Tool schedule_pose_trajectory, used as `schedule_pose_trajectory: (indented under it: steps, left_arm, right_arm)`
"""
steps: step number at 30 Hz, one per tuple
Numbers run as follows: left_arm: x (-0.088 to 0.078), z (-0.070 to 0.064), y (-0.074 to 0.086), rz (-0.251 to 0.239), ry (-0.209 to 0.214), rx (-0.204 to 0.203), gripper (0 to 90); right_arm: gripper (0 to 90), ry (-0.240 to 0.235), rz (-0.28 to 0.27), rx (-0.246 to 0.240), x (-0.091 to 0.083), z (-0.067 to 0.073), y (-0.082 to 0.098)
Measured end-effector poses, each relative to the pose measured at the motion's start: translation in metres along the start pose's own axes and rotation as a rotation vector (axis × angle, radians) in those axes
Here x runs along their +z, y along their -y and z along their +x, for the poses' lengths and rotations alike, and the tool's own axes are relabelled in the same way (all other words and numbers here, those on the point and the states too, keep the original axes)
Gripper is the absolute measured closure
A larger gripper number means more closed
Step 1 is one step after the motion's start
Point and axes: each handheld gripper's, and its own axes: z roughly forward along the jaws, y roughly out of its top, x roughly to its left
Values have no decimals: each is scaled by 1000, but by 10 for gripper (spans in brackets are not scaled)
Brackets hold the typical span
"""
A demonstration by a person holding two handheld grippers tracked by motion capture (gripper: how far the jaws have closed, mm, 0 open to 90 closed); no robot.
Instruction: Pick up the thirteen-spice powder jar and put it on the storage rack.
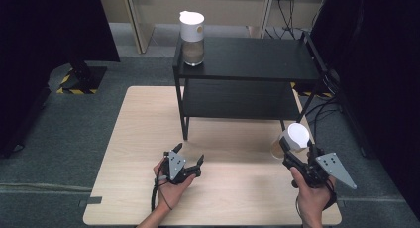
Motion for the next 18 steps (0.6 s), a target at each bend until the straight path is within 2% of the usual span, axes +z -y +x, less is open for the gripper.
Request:
schedule_pose_trajectory:
  steps: [18]
  left_arm:
    - [0, 0, -1, 6, 2, 5, 120]
  right_arm:
    - [309, 7, -54, -11, 17, -1, -28]
